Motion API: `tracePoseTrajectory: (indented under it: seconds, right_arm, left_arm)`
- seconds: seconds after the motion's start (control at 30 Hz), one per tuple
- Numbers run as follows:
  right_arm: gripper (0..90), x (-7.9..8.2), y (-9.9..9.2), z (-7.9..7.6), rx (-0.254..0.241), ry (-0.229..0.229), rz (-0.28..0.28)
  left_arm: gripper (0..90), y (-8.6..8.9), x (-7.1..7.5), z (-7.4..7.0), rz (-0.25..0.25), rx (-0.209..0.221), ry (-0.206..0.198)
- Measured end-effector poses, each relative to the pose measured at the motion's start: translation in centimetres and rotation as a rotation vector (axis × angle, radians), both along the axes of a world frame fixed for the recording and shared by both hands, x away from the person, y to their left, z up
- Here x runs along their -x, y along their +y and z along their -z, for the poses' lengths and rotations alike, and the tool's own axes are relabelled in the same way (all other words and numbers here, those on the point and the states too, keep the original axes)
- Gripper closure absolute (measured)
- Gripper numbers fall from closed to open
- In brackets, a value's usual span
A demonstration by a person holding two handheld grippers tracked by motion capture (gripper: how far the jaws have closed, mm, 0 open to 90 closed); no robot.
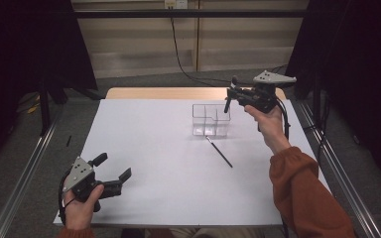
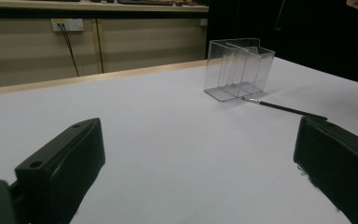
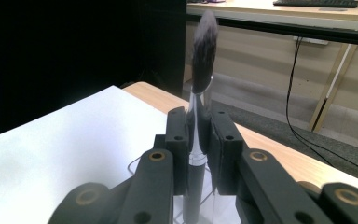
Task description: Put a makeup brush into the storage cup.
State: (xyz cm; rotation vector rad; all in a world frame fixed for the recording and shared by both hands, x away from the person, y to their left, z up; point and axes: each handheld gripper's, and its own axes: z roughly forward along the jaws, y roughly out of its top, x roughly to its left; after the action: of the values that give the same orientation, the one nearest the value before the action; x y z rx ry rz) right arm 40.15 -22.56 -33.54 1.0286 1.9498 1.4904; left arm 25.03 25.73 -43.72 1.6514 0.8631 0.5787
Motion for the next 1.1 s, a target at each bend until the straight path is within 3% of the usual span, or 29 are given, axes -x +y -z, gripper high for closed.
tracePoseTrajectory:
  seconds: [0.43, 0.83, 1.1]
  right_arm:
    - [79.8, -1.7, 0.4, 1.4, 0.007, 0.032, 0.019]
    - [79.8, -2.0, 0.8, 2.5, 0.043, 0.05, 0.017]
    - [79.8, -1.9, 0.7, 3.9, 0.036, 0.074, 0.018]
  left_arm:
    - [2.1, 0.1, -0.1, 0.0, 0.0, -0.001, 0.0]
    - [2.1, -0.1, 0.0, 0.0, 0.011, -0.012, -0.009]
    - [2.1, 0.0, 0.0, 0.0, 0.009, -0.016, -0.011]
